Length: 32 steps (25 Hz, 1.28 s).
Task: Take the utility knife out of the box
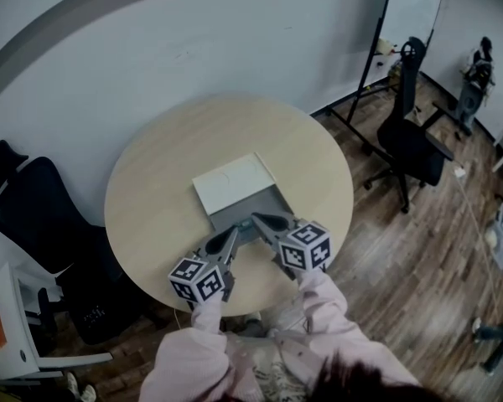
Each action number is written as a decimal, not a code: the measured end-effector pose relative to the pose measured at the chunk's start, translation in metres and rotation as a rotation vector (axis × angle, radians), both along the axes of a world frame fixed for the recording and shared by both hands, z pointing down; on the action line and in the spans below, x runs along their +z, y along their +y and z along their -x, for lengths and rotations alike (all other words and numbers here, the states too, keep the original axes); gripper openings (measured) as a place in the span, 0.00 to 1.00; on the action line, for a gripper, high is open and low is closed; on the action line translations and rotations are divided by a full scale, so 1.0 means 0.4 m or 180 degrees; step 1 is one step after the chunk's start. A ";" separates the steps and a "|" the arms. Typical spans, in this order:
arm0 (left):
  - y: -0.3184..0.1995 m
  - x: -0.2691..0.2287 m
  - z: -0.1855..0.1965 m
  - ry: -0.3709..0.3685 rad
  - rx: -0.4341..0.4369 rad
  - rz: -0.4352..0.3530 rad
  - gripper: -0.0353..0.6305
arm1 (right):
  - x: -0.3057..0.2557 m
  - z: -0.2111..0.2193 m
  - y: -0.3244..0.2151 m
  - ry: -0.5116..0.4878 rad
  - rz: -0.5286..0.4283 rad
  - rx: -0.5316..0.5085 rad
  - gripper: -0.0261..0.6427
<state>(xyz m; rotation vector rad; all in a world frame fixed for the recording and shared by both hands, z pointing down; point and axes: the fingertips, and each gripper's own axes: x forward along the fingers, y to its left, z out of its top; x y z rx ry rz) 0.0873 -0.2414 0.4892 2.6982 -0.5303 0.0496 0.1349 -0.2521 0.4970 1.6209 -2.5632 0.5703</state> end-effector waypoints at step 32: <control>-0.082 0.134 -0.014 -0.0065 0.0042 0.0549 0.05 | 0.132 0.025 -0.117 0.0540 0.0631 -0.0800 0.04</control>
